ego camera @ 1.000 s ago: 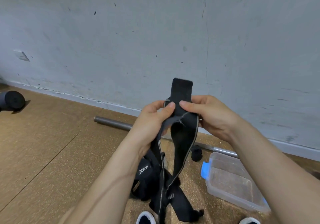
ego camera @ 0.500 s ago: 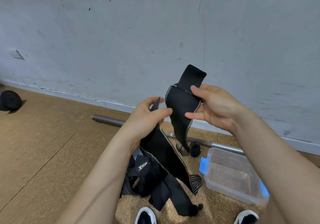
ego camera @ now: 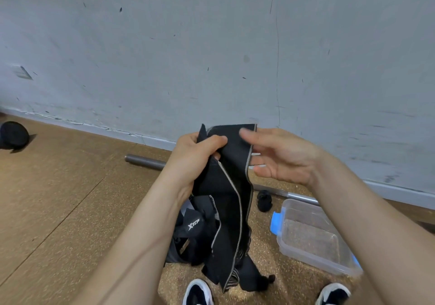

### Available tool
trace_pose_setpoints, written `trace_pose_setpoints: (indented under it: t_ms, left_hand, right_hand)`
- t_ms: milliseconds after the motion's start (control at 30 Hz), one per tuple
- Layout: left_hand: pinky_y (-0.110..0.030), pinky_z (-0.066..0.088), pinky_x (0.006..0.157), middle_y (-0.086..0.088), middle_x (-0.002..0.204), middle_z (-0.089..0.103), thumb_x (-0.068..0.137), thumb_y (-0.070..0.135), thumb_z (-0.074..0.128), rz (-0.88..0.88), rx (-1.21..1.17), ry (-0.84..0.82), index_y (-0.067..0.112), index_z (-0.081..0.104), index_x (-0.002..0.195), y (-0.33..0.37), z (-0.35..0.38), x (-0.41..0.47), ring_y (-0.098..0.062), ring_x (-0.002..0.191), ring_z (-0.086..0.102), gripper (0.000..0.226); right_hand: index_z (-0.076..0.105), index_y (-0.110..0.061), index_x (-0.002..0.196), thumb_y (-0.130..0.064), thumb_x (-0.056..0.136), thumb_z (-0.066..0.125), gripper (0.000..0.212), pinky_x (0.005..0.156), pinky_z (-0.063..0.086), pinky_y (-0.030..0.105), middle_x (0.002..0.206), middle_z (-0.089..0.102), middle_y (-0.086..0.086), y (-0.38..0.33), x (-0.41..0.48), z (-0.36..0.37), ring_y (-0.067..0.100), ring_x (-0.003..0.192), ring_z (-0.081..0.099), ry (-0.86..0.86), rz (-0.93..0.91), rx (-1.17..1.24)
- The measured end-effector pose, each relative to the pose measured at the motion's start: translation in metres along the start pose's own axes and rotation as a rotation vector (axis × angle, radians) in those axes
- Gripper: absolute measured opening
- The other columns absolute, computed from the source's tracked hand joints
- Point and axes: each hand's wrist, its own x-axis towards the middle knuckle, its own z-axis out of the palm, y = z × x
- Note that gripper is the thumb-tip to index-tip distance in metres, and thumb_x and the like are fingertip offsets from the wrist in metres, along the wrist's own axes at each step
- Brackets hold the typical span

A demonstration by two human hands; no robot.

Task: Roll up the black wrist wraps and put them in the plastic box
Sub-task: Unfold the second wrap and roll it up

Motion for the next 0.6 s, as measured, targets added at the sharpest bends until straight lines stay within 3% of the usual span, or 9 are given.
trace_pose_setpoints:
  t_ms: [67,167,267,367,467,533,600]
  left_hand:
    - [-0.021,0.046,0.048,0.0,0.051,0.055,0.09,0.017,0.067,-0.015,-0.05,0.011,0.012,0.058,0.067,-0.001,-0.001,0.002,-0.015,0.048,0.056,0.026]
    - [-0.023,0.047,0.051,0.0,0.058,0.057,0.088,0.03,0.072,-0.018,-0.11,-0.023,0.012,0.06,0.082,0.002,-0.003,-0.001,-0.013,0.05,0.056,0.022]
    - [-0.021,0.047,0.048,0.002,0.061,0.059,0.063,0.046,0.074,0.028,-0.163,-0.022,0.014,0.057,0.097,0.007,-0.004,-0.005,-0.007,0.048,0.057,0.049]
    - [-0.017,0.045,0.043,0.004,0.057,0.06,0.064,0.038,0.07,0.024,-0.256,-0.078,0.014,0.052,0.101,0.011,-0.006,-0.007,-0.006,0.042,0.055,0.048]
    - [-0.02,0.048,0.046,-0.002,0.068,0.059,0.075,0.038,0.083,-0.029,-0.346,-0.173,0.016,0.055,0.114,0.009,-0.013,-0.005,-0.009,0.048,0.058,0.053]
    - [-0.023,0.051,0.05,-0.004,0.071,0.06,0.077,0.025,0.078,-0.052,-0.371,-0.221,0.016,0.056,0.123,0.01,-0.02,-0.004,-0.011,0.054,0.06,0.051]
    - [-0.024,0.053,0.052,-0.005,0.072,0.062,0.081,0.012,0.075,-0.043,-0.387,-0.204,0.015,0.057,0.124,0.009,-0.024,-0.003,-0.013,0.059,0.063,0.047]
  right_hand:
    - [0.064,-0.017,0.121,-0.024,0.079,0.071,0.043,0.064,0.059,0.025,0.105,0.072,0.003,0.004,0.002,0.003,0.015,0.084,0.07,-0.029,-0.006,-0.061]
    - [0.06,-0.016,0.126,-0.006,0.094,0.061,0.034,0.058,0.058,0.028,0.108,0.071,0.002,0.007,0.008,0.006,0.013,0.082,0.071,0.142,-0.078,-0.126]
    - [0.058,-0.014,0.122,-0.003,0.097,0.057,0.028,0.056,0.057,0.025,0.113,0.069,0.007,0.008,0.012,0.005,0.015,0.081,0.073,0.31,-0.15,-0.131]
    - [0.051,-0.01,0.129,-0.004,0.093,0.064,0.038,0.06,0.059,0.027,0.116,0.066,0.015,0.007,0.014,0.003,0.024,0.094,0.071,0.439,-0.22,-0.205]
    - [0.031,-0.02,0.145,-0.007,0.092,0.065,0.064,0.063,0.058,0.025,0.111,0.067,0.016,0.005,0.016,-0.002,0.021,0.098,0.068,0.515,-0.276,-0.274]
    - [0.023,-0.031,0.15,-0.005,0.094,0.06,0.072,0.057,0.05,0.021,0.101,0.067,0.018,0.002,0.015,-0.006,0.019,0.084,0.062,0.501,-0.303,-0.282]
    - [0.029,-0.042,0.146,0.005,0.095,0.051,0.073,0.048,0.039,0.023,0.088,0.058,0.016,-0.003,0.012,-0.01,0.024,0.071,0.045,0.463,-0.339,-0.263]
